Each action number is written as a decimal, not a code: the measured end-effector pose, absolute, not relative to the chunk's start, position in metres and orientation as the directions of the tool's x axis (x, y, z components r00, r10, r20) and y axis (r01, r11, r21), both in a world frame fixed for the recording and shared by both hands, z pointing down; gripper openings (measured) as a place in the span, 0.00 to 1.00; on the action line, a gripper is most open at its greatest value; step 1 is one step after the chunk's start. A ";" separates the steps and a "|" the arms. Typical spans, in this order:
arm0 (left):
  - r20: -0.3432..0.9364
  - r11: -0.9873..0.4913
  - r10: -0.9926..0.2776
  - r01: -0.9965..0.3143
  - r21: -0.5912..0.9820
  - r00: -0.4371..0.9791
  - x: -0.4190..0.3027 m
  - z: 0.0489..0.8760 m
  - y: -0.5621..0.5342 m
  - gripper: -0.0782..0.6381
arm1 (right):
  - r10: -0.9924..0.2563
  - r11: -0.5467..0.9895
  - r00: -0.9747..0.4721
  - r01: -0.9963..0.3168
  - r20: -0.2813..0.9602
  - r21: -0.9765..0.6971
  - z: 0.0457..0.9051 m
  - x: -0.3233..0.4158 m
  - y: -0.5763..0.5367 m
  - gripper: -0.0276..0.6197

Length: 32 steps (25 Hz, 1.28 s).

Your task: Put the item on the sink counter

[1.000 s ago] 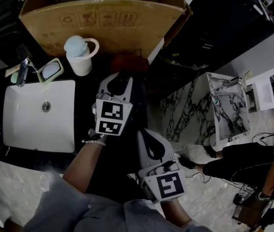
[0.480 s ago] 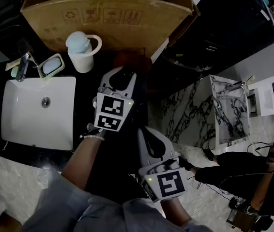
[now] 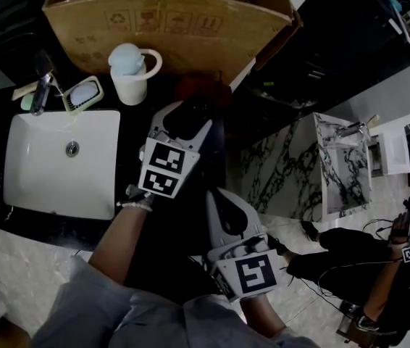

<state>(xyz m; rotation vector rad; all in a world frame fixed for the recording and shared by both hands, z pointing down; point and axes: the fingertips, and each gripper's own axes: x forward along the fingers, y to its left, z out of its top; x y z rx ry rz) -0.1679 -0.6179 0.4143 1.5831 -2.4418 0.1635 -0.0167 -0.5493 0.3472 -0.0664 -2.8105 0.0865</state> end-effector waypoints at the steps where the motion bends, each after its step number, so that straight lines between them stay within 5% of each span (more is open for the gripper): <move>1: 0.249 0.413 -0.886 -0.910 0.038 -0.392 -0.168 0.414 -0.612 0.44 | 0.054 0.997 -0.947 0.035 0.317 -0.064 0.347 -0.017 -0.547 0.04; 15: 0.222 0.400 -0.897 -0.916 0.035 -0.383 -0.158 0.390 -0.509 0.43 | 0.062 0.998 -0.954 0.052 0.295 -0.041 0.331 -0.026 -0.475 0.04; 26: 0.155 0.427 -0.888 -0.902 -0.070 -0.432 -0.159 0.344 -0.392 0.13 | 0.078 0.997 -0.966 0.078 0.248 -0.010 0.320 -0.040 -0.401 0.04; 32: 0.132 0.447 -0.883 -0.893 -0.055 -0.450 -0.155 0.323 -0.331 0.12 | 0.105 0.994 -0.970 0.109 0.221 0.007 0.311 -0.048 -0.361 0.04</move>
